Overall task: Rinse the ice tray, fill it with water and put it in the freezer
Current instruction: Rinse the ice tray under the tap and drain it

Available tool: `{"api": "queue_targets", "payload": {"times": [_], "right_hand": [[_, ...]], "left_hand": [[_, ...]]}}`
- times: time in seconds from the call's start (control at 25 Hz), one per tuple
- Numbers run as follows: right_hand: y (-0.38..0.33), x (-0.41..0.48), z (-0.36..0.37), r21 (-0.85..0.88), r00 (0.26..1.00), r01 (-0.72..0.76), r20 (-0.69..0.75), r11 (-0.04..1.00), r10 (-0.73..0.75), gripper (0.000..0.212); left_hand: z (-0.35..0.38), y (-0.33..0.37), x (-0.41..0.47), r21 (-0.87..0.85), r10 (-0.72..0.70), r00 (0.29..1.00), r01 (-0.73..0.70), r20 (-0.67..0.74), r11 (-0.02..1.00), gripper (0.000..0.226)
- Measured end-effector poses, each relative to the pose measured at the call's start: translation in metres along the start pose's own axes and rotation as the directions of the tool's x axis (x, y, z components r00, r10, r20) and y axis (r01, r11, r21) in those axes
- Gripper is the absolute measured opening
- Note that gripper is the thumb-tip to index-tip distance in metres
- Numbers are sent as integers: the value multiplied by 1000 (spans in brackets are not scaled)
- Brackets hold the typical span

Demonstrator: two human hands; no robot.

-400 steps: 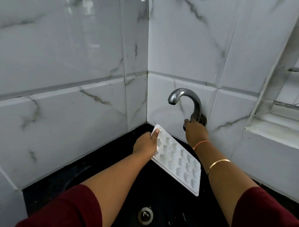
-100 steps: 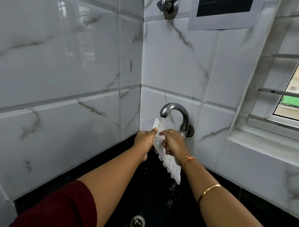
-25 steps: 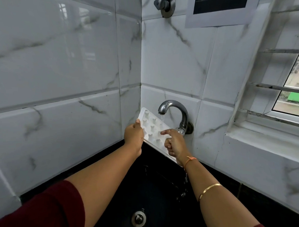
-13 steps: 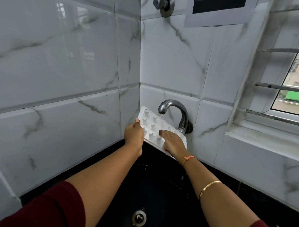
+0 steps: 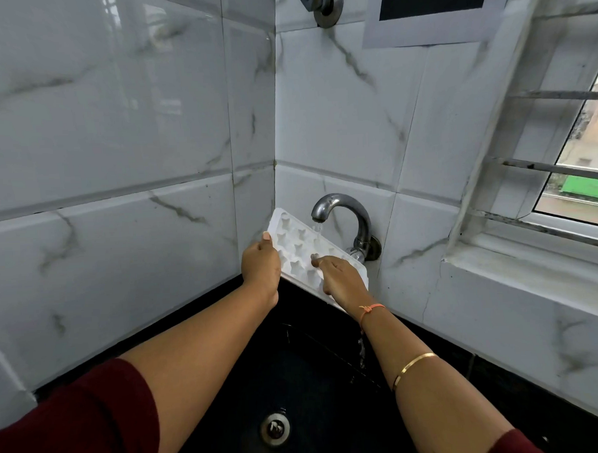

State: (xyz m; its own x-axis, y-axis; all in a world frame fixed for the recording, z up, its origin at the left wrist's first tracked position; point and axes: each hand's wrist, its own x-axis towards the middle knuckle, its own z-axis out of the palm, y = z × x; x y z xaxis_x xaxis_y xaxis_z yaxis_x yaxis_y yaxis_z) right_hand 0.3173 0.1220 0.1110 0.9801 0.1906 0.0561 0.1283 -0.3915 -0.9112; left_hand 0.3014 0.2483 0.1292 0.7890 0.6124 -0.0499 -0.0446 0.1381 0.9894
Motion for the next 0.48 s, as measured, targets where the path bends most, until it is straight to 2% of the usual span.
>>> {"api": "queue_targets", "payload": {"times": [0.2,0.36,0.48], "right_hand": [[-5,-3,-1,-18,993,-23,115,1000,25,34],[-7,-3,-3,-53,996,-26,83,998,31,37],[-10,-7,-4,-35,991,-11,129,999,15,35]], "left_hand": [[-3,2,2,14,10,999,-10,-48,1000,39],[-4,1,0,22,8,999,-7,-34,1000,37],[-3,3,2,-4,6,1000,-6,-27,1000,37]]}}
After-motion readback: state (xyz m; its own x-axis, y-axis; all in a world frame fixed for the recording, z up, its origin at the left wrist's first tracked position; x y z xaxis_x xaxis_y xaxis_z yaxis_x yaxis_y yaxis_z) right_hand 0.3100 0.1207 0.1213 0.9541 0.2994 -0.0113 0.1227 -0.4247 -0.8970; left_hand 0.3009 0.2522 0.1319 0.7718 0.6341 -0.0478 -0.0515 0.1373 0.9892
